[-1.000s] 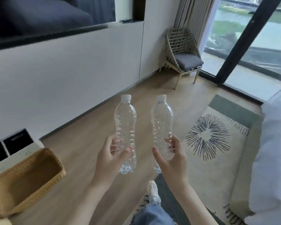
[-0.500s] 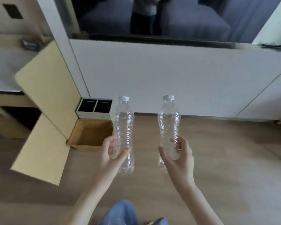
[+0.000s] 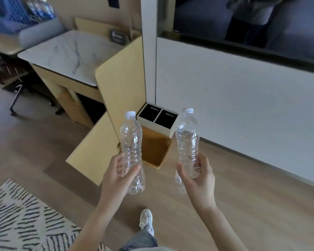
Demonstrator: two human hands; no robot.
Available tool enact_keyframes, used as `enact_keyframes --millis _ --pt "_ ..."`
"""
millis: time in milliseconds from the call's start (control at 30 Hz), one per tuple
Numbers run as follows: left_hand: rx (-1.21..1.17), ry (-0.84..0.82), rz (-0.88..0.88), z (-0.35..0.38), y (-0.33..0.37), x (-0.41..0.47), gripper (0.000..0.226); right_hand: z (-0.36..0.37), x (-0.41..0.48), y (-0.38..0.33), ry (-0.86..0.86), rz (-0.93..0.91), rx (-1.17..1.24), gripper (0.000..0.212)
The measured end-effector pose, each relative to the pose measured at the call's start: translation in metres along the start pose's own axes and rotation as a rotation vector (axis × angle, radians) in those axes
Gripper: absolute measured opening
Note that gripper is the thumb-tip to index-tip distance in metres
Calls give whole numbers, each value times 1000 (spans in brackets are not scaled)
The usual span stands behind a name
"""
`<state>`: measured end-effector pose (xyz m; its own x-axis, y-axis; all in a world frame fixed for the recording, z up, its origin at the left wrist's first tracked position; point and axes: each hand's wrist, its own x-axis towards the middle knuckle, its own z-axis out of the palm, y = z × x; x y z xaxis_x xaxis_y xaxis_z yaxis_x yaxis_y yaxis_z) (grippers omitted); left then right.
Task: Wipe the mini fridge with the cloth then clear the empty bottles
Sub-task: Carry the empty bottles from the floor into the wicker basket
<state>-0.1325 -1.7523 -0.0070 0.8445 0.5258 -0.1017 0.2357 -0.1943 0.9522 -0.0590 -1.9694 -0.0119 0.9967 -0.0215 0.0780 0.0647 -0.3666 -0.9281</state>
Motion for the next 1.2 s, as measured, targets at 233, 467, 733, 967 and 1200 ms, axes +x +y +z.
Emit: enact_keyframes --millis 233,467,733,967,1200 --pt "0 20 -3 -29 1 134 50 85 93 -29 -27 29 8 56" --pt "-25 -9 -31 -22 -5 230 48 150 175 -36 -108 72 -28 50" --pt "-16 -30 -135 2 -13 337 40 217 280 -20 -178 165 21 37" --pt "87 -150 -170 24 -13 426 52 262 340 -8 -132 281 85 30" --pt "119 -345 -169 43 -59 501 57 316 352 28 31 396 131 31"
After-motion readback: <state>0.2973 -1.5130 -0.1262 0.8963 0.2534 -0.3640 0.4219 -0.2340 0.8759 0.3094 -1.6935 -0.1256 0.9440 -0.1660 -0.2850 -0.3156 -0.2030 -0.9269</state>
